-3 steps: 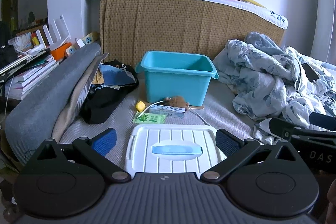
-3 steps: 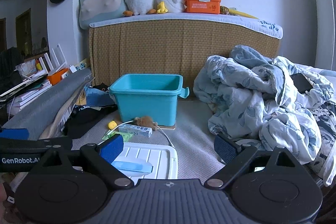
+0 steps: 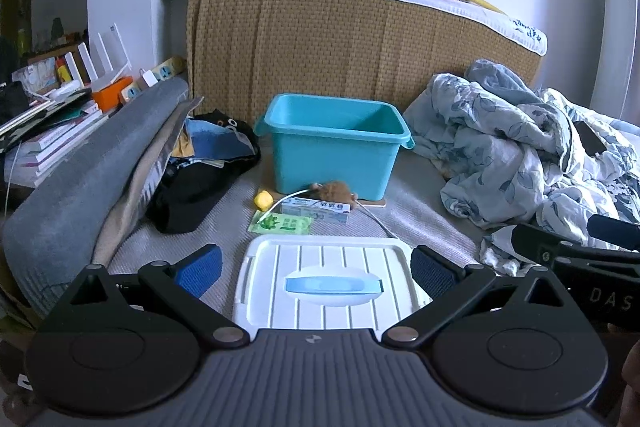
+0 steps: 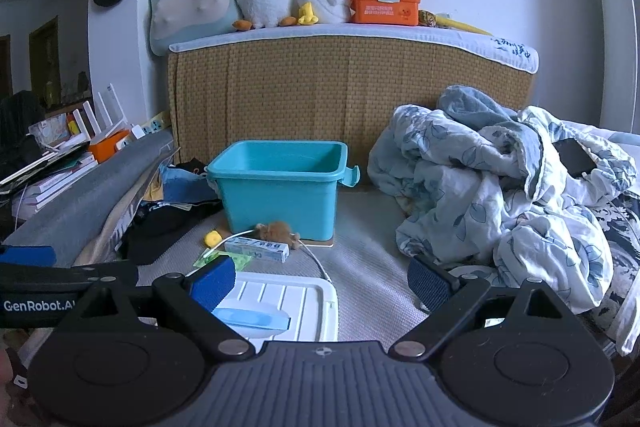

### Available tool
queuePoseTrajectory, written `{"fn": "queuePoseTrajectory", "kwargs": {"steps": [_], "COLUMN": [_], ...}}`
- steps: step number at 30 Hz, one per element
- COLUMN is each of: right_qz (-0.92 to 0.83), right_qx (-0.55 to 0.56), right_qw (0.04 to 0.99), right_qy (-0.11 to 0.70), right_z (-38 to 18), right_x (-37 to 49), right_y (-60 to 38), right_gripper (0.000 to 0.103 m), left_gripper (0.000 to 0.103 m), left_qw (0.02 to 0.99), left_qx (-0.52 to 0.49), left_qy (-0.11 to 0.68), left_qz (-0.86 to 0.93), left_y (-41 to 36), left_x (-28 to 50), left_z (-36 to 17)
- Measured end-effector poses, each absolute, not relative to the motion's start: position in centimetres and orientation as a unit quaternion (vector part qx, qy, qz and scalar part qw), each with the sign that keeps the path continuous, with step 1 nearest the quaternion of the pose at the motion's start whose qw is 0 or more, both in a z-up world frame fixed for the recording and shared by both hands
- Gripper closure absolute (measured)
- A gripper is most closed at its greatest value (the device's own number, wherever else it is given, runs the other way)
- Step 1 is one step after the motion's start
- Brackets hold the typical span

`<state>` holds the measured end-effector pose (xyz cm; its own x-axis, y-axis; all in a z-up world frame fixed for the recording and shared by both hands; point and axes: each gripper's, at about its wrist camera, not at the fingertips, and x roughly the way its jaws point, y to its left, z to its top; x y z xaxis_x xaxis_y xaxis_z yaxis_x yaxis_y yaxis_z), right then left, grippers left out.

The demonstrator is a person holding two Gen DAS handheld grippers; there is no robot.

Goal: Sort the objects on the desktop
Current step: 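Move both grippers toward the items lying in front of the teal bin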

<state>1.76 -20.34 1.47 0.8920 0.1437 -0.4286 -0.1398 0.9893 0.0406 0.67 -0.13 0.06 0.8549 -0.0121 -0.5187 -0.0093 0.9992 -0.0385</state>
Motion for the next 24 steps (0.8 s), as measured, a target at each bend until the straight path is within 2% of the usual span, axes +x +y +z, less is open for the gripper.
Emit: {"fn": "queuePoseTrajectory", "kwargs": {"steps": [24], "right_qz": [0.072], "right_qx": [0.012], "right_qw": [0.973], "right_qy": [0.221], "right_z": [0.7], "right_x": [5.5], "right_y": [-20.5], "right_gripper": [0.008], "left_gripper": [0.0], "left_qw": [0.965], "left_qx": [-0.008], "left_qy": [0.261], "left_qz": [-0.004], "left_y": [-0.8], "left_x": [4.3], "left_z": [-0.4]}}
